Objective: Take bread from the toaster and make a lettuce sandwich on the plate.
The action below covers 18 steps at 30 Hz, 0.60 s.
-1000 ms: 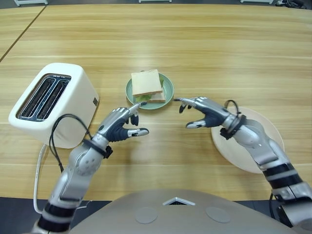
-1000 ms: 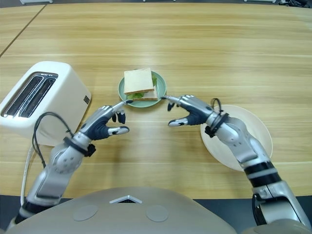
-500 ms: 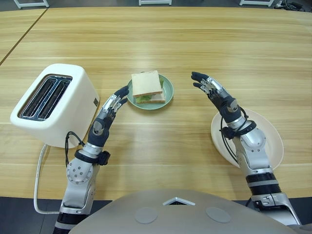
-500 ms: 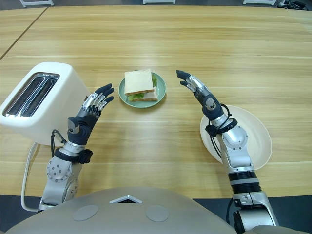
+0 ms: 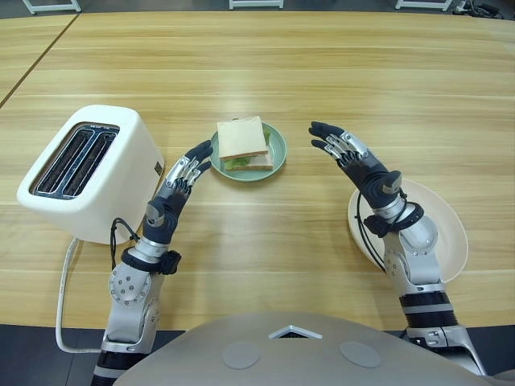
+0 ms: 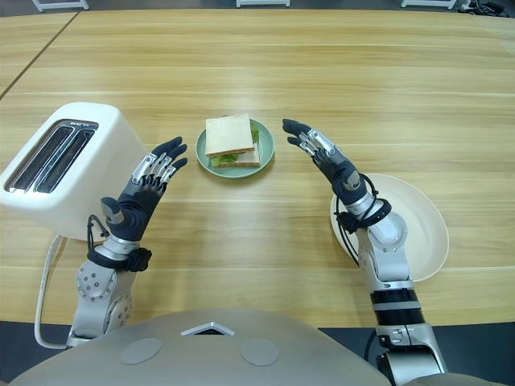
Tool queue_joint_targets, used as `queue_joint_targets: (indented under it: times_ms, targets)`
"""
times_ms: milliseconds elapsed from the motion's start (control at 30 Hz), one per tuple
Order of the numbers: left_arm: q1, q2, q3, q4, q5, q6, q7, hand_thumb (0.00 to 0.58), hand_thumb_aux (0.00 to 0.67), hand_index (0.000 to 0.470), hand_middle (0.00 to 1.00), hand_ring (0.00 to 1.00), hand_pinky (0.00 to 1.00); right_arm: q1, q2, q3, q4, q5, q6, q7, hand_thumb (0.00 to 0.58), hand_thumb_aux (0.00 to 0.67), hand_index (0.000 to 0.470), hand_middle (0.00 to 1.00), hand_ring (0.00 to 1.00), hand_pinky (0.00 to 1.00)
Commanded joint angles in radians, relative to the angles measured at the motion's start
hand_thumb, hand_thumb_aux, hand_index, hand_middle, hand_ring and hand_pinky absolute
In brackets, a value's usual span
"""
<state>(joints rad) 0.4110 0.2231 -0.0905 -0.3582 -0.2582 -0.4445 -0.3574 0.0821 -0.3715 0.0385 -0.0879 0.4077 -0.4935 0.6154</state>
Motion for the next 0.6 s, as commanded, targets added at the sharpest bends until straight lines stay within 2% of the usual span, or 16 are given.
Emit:
queue_joint_targets:
  times_ms: [33, 600]
  targets:
    - [-0.009, -0.006, 0.003, 0.004, -0.011, 0.006, -0.01, 0.0, 0.0, 0.0, 0.0, 0.0, 0.0, 0.018, 0.012, -0.014, -0.021, 0.023, 0.022, 0.018, 0.0, 0.0, 0.0, 0.0, 0.0, 0.0]
    - [-0.009, -0.02, 0.022, 0.007, -0.009, -0.007, -0.015, 0.0, 0.0, 0.0, 0.0, 0.0, 0.0, 0.037, 0.039, -0.035, -0.053, 0.071, 0.049, 0.082, 0.0, 0.0, 0.0, 0.0, 0.0, 0.0]
